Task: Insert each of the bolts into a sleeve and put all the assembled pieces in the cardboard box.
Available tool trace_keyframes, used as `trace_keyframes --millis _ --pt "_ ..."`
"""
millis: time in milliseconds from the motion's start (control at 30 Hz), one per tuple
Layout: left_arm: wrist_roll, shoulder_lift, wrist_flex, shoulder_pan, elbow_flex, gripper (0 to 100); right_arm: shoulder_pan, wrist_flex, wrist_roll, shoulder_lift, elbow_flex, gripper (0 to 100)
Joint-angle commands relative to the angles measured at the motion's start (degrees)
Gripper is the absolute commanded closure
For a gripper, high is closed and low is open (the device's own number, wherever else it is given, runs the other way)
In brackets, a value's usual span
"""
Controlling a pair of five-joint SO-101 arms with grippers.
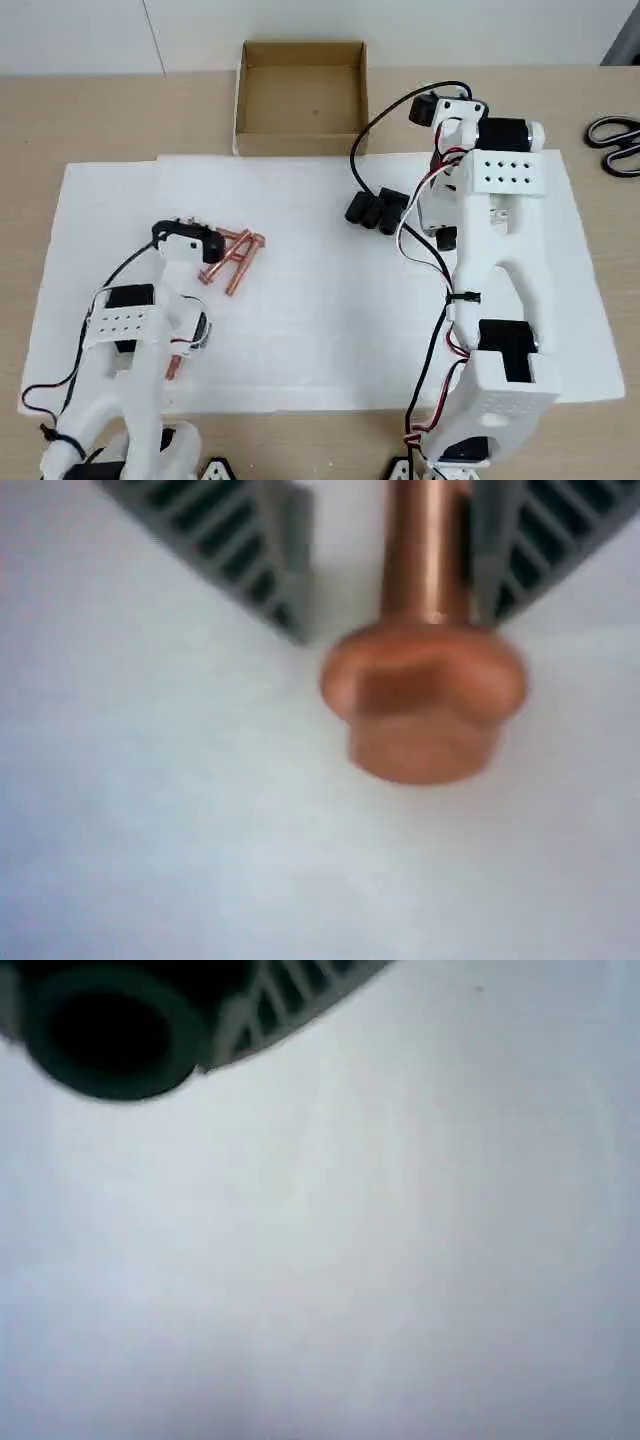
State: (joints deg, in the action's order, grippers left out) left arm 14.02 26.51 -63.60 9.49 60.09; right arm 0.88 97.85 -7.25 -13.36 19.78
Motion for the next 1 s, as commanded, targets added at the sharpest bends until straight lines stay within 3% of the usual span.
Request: trace_keyframes --millis 0,267,633,800,967 --pt "-0.1 -0.3 1.1 0.9 -1.8 100 -0.4 1.0 -0.3 4.1 0.3 99.4" --pt "0.2 -0.3 -9.7 0.7 -15.3 99 -0.3 1.0 -0.4 4.2 0.3 99.4" --pt "-0.1 -0.3 -34.9 0.1 -50.9 99 0.0 1.0 -0.4 9.6 0.7 99.5" --pt "-0.1 2.4 -36.4 -6.0 -64.7 99 0.0 1.0 -0.4 25.7 0.6 99.5" --pt "-0.7 8.7 -31.4 -16.0 -65.5 99 0.0 0.9 -0.4 39.7 -0.7 99.5"
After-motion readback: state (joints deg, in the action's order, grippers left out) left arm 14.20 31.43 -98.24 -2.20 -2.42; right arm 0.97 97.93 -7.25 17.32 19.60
